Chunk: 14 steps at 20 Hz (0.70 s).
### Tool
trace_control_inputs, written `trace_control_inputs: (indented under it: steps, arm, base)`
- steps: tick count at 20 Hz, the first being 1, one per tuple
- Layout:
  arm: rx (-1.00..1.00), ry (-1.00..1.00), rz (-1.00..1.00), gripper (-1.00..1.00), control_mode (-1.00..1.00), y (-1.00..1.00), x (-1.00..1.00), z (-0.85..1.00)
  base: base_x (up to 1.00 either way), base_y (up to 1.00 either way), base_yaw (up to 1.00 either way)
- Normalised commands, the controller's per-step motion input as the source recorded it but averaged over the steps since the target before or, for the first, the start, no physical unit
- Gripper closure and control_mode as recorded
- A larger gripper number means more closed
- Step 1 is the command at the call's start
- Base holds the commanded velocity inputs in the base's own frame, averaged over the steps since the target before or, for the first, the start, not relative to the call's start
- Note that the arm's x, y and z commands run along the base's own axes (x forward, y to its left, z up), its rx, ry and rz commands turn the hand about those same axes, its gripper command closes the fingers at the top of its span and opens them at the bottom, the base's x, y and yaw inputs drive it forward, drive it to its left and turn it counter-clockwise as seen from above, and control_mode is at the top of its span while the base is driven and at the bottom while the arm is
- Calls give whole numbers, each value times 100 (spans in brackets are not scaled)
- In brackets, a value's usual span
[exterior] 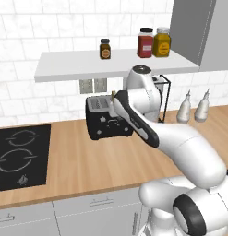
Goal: Start the toaster. Once the lever pops up, take the bread to the plate on the dining counter.
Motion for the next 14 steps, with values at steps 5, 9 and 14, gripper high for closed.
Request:
trace_control_inputs:
  steps: [5,9,14]
  arm:
    - [0,-8,0,-100,-100,0,20,-31]
    - [0,0,0,-100,-100,0,48,-16]
    - [0,0,0,-100,-100,0,56,-6]
  base:
    - [0,0,0]
    - [0,0,0]
    - [0,0,0]
